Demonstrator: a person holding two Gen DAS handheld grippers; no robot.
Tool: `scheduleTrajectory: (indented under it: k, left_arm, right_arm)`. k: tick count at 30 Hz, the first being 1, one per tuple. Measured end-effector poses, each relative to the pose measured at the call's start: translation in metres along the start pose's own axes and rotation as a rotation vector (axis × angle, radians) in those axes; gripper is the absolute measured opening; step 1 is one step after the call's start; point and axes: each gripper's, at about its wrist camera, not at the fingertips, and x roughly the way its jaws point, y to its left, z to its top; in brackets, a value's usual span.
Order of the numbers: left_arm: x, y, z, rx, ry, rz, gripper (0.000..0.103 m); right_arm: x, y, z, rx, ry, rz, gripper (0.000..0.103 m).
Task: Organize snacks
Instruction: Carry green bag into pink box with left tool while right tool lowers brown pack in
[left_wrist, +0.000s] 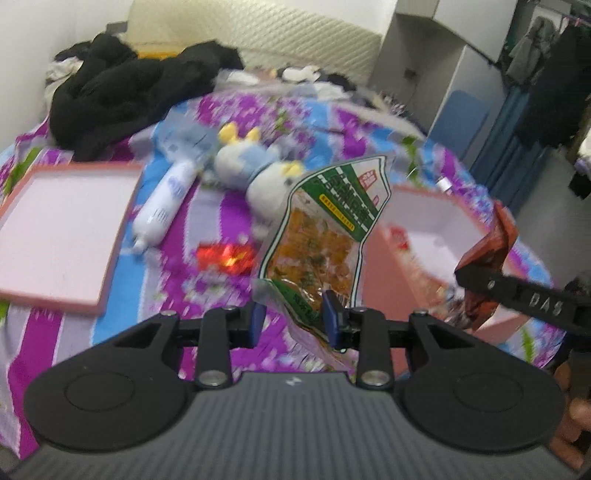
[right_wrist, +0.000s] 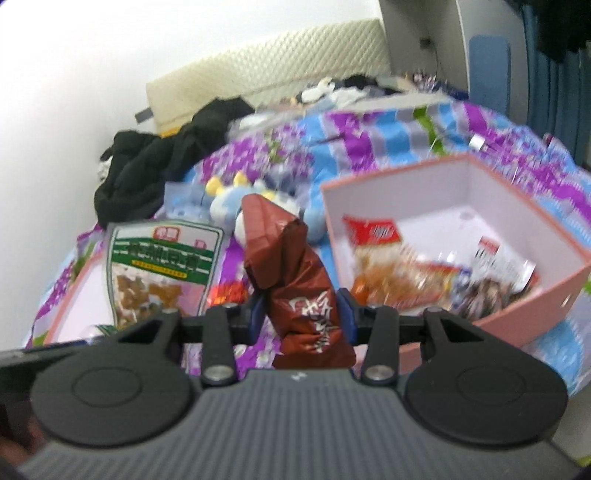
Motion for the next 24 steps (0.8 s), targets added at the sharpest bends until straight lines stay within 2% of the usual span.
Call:
scheduleTrajectory:
  k: [4,8,13,18,24]
  left_arm:
    - [-0.009,-0.025,0.035,0.033,-0.043,-0.056,0.037]
    - [-0.015,-0.056,0.073,0.072,-0.091,-0.114,0.037]
    - [-0.001,-0.097,0.109,0.101,-0.117,-0.16,0.038]
    - [0.027,-0.144,0.124,0.185,-0.118,-0.151,0.038]
    - [0.085,-0.181,0.119,0.217,-0.025,-0.186,0.038]
  right_arm:
    - [-0.003,-0.011,0.023,-0.011,-0.017,-0.022,0.044]
    - [-0.011,-0.028,0.049,-0.007,-0.071,-0.035,0.044]
    - [-0.017,-0.056,0.076,0.014,-0.116,-0.06,0.044]
    - [-0.005,-0.09,0.091,0.031,-0.115,-0.106,0.044]
    - [0.025,-0.126,0.085,0.056,-0.054,-0.153,0.044]
